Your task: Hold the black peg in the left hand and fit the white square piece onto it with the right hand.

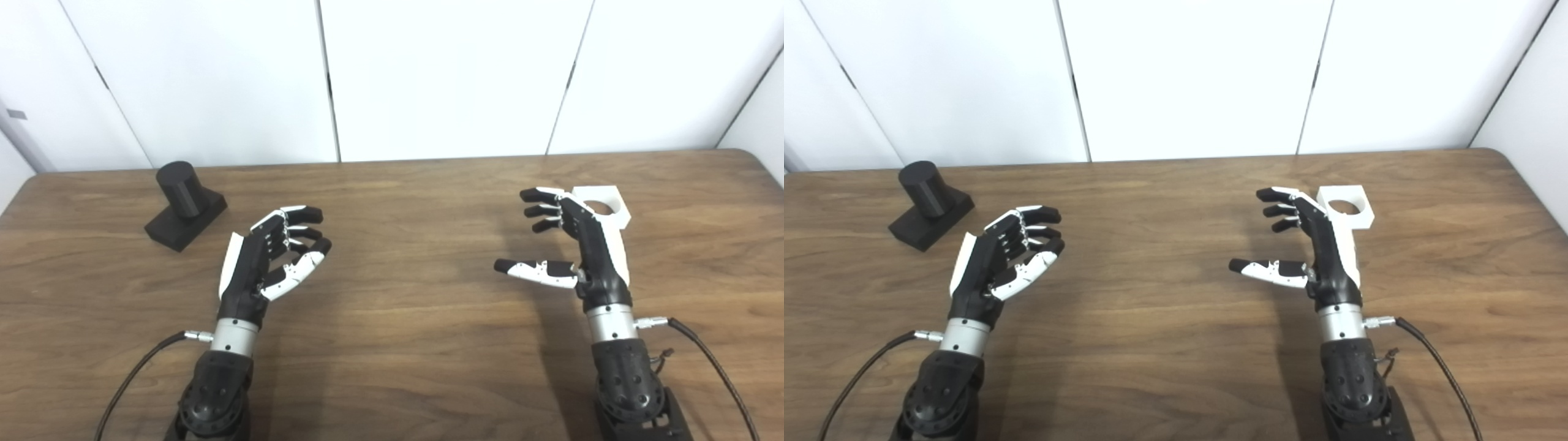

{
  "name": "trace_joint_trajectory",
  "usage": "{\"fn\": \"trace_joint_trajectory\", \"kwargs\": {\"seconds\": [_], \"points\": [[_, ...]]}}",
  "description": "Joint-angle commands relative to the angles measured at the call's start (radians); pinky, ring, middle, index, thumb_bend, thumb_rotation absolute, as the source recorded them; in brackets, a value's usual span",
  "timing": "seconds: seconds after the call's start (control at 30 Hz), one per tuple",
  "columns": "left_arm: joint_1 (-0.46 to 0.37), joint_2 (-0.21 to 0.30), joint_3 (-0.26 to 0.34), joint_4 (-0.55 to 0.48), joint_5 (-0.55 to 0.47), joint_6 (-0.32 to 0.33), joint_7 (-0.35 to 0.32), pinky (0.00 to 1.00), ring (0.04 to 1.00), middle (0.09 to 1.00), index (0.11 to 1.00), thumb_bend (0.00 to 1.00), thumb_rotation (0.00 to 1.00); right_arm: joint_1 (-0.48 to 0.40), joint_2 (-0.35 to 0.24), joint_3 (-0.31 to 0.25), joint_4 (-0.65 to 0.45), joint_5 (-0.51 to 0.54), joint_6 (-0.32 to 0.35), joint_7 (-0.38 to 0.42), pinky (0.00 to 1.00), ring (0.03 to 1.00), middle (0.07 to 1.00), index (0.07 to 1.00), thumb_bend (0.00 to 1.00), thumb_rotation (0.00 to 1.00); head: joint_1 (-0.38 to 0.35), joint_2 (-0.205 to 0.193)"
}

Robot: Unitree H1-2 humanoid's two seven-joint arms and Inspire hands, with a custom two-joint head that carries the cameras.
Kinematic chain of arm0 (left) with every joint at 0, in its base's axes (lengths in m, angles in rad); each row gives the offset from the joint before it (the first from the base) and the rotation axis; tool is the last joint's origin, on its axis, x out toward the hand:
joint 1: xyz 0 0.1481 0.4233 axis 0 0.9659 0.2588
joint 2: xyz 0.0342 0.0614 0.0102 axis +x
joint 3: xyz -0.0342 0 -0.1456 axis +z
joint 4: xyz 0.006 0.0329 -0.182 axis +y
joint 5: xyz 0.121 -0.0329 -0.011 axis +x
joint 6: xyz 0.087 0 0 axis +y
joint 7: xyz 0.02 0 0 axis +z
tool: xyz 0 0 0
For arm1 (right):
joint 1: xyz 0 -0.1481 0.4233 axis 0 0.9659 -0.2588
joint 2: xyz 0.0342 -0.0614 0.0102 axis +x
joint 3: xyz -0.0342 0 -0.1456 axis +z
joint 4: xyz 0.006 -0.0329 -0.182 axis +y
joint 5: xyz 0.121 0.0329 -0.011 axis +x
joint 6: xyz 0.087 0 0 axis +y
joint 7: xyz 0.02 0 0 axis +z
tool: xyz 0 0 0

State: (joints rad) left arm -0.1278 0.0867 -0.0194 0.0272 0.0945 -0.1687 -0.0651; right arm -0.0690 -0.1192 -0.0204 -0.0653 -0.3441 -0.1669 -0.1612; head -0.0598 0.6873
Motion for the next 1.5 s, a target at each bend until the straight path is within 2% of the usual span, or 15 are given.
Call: {"fn": "trace_joint_trajectory", "kwargs": {"seconds": [0.0,0.23,0.27,0.3,0.4,0.5,0.63,0.87,1.0,1.1,1.17,1.2,1.3,1.33,1.47], "points": [[-0.032,0.005,0.001,-0.019,-0.014,-0.031,0.001,0.49,0.632,0.708,0.658,0.58,0.24,-0.020,-0.013,-0.005,-0.025,-0.006,-0.040,-0.010,0.54,0.655,0.714,0.682,0.53,0.11,-0.001,0.001],[-0.025,0.003,-0.002,-0.004,-0.013,-0.047,0.001,0.49,0.640,0.718,0.661,0.55,0.17,-0.013,-0.014,-0.002,-0.005,-0.004,-0.063,-0.014,0.55,0.660,0.717,0.684,0.53,0.09,0.010,-0.048],[-0.022,0.001,-0.003,0.003,-0.012,-0.055,0.002,0.49,0.640,0.719,0.661,0.54,0.16,-0.010,-0.013,-0.001,0.002,-0.005,-0.072,-0.018,0.55,0.659,0.717,0.685,0.53,0.10,0.018,-0.089],[-0.020,0.000,-0.005,0.012,-0.011,-0.066,0.003,0.49,0.635,0.716,0.662,0.53,0.14,-0.006,-0.013,-0.001,0.009,-0.007,-0.080,-0.021,0.55,0.658,0.717,0.683,0.53,0.08,0.022,-0.108],[-0.015,-0.001,-0.009,0.044,-0.017,-0.102,0.000,0.50,0.634,0.714,0.667,0.51,0.11,0.002,-0.010,-0.001,0.032,-0.014,-0.107,-0.035,0.55,0.661,0.716,0.687,0.53,0.07,0.032,-0.154],[-0.014,0.000,-0.012,0.070,-0.020,-0.135,-0.003,0.50,0.628,0.709,0.658,0.50,0.10,0.005,-0.011,0.001,0.054,-0.027,-0.129,-0.050,0.55,0.655,0.714,0.690,0.53,0.08,0.034,-0.178],[-0.012,-0.001,-0.013,0.088,-0.026,-0.155,-0.006,0.52,0.628,0.702,0.657,0.50,0.07,0.008,-0.011,0.000,0.077,-0.034,-0.153,-0.063,0.55,0.658,0.714,0.692,0.52,0.09,0.034,-0.200],[-0.015,0.002,-0.014,0.108,-0.039,-0.183,-0.015,0.54,0.645,0.708,0.657,0.49,0.03,0.005,-0.010,0.001,0.098,-0.029,-0.183,-0.068,0.56,0.663,0.715,0.689,0.53,0.08,0.035,-0.202],[-0.012,-0.002,-0.014,0.100,-0.039,-0.174,-0.015,0.55,0.649,0.710,0.658,0.49,0.02,0.009,-0.010,0.001,0.091,-0.027,-0.179,-0.065,0.56,0.666,0.718,0.690,0.53,0.08,0.054,-0.198],[-0.012,-0.013,-0.016,0.105,-0.036,-0.175,-0.008,0.55,0.655,0.717,0.662,0.51,0.05,0.012,-0.018,-0.003,0.089,-0.020,-0.177,-0.059,0.57,0.672,0.723,0.690,0.52,0.05,0.114,-0.199],[-0.013,-0.024,-0.019,0.112,-0.036,-0.175,-0.005,0.55,0.663,0.716,0.664,0.52,0.05,0.014,-0.027,-0.007,0.088,-0.017,-0.180,-0.057,0.57,0.673,0.723,0.688,0.51,0.06,0.183,-0.210],[-0.015,-0.028,-0.021,0.116,-0.035,-0.177,-0.003,0.56,0.666,0.716,0.664,0.52,0.05,0.015,-0.030,-0.009,0.087,-0.010,-0.181,-0.054,0.56,0.672,0.722,0.686,0.51,0.05,0.183,-0.210],[-0.015,-0.043,-0.030,0.121,-0.021,-0.169,0.000,0.56,0.664,0.711,0.668,0.53,0.06,0.017,-0.045,-0.016,0.086,0.023,-0.183,-0.039,0.57,0.675,0.725,0.685,0.50,0.02,0.268,-0.225],[-0.017,-0.049,-0.034,0.125,-0.013,-0.171,0.002,0.56,0.664,0.711,0.669,0.53,0.06,0.018,-0.050,-0.019,0.082,0.034,-0.179,-0.032,0.57,0.677,0.726,0.686,0.49,0.02,0.310,-0.233],[-0.027,-0.072,-0.049,0.147,0.001,-0.174,0.008,0.55,0.656,0.705,0.673,0.54,0.03,0.023,-0.061,-0.032,0.057,0.071,-0.152,-0.008,0.58,0.688,0.735,0.684,0.49,0.00,0.397,-0.249]]}}
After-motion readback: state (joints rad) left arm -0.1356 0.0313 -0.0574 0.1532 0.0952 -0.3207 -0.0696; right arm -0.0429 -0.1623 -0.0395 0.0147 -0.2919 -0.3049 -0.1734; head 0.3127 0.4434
